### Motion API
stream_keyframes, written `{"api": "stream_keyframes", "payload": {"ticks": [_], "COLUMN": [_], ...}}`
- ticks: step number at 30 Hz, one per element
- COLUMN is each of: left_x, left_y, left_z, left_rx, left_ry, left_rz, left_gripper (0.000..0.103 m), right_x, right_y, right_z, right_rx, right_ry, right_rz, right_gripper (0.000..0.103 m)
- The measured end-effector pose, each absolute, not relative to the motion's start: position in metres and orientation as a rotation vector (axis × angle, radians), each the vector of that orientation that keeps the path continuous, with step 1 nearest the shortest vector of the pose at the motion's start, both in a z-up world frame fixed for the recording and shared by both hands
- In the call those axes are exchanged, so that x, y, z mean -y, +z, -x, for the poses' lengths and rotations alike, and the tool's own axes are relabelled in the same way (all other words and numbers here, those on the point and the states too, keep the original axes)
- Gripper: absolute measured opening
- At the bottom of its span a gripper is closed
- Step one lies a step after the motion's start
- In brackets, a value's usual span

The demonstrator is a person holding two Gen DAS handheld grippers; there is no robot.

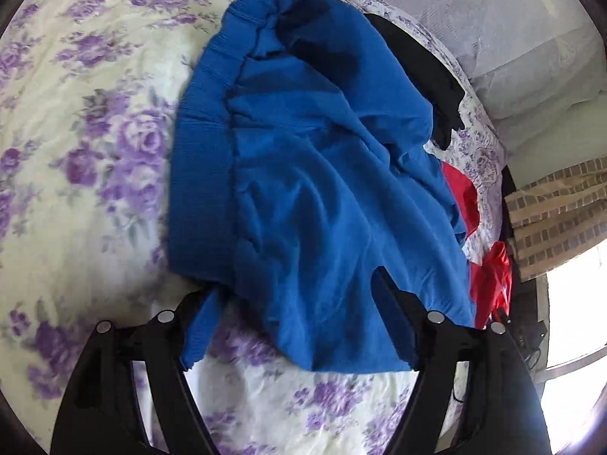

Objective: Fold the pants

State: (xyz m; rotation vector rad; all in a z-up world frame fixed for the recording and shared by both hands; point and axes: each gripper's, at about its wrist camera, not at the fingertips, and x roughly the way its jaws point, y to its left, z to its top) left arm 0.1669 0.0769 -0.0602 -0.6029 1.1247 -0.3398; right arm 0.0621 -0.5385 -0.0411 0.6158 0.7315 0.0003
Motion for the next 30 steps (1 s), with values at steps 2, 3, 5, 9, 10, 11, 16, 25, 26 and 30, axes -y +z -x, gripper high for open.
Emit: {"api": "stream_keyframes", "payload": {"ticks": [2, 3, 5, 9, 10, 11, 16, 25, 26, 30], "left_x": [-0.079, -0.082, -0.09, -0.109, -0.116, -0.124, -0.159, -0.19, -0.187, -0.195], "left_y": [-0.063, -0.065, -0.065, -0.036, -0.026, -0.018, 0.008, -0.021, -0.029, -0.045], "left_z": [-0.169, -0.172, -0.17, -0.15, -0.145, -0.14, -0.116, -0.074, -0.077, -0.069], "left_rx": [-1.103, -1.098, -1.075, -0.961, -0.933, -0.906, -0.846, -0.934, -0.968, -0.996], "left_ry": [-0.325, -0.347, -0.37, -0.341, -0.342, -0.331, -0.224, -0.163, -0.141, -0.091], "left_rz": [0.642, 0.671, 0.738, 0.717, 0.726, 0.73, 0.716, 0.772, 0.742, 0.726], "left_gripper": [0.045, 0.018, 0.008, 0.006, 0.006, 0.006, 0.006, 0.009, 0.016, 0.032], "right_x": [0.538, 0.538, 0.537, 0.534, 0.533, 0.534, 0.524, 0.513, 0.515, 0.523], "right_y": [-0.044, -0.043, -0.043, -0.041, -0.042, -0.043, -0.054, -0.051, -0.059, -0.04], "right_z": [-0.063, -0.064, -0.066, -0.08, -0.086, -0.091, -0.103, -0.036, -0.039, -0.033], "right_rx": [-0.732, -0.73, -0.729, -0.746, -0.75, -0.754, -0.793, -0.862, -0.906, -0.849], "right_ry": [0.002, 0.005, 0.019, 0.054, 0.062, 0.064, 0.191, 0.2, 0.179, 0.118], "right_rz": [-0.625, -0.63, -0.643, -0.657, -0.657, -0.664, -0.739, -0.7, -0.689, -0.667], "right_gripper": [0.075, 0.075, 0.075, 0.075, 0.075, 0.075, 0.011, 0.013, 0.02, 0.042]}}
